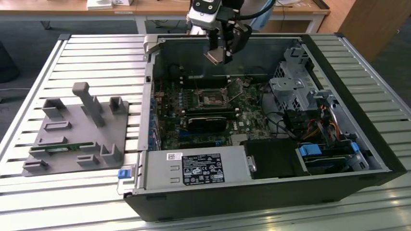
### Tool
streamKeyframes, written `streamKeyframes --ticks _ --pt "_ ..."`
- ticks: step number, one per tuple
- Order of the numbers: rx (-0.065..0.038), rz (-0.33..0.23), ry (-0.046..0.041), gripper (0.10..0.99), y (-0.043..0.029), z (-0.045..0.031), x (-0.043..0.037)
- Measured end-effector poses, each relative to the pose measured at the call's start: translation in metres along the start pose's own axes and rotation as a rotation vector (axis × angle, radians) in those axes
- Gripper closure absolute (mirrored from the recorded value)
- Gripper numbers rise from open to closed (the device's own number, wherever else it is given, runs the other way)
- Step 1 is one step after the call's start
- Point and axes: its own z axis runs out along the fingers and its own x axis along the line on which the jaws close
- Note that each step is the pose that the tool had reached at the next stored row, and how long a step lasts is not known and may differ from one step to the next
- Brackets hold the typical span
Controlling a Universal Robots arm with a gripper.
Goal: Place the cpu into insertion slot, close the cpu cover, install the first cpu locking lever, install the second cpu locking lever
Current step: 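Place the cpu into insertion slot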
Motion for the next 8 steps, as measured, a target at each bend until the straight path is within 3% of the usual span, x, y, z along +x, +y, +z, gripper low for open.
streamKeyframes --ticks 8 --pt "-0.002 0.142 -0.0124 0.545 -0.0001 0.0007 0.0"
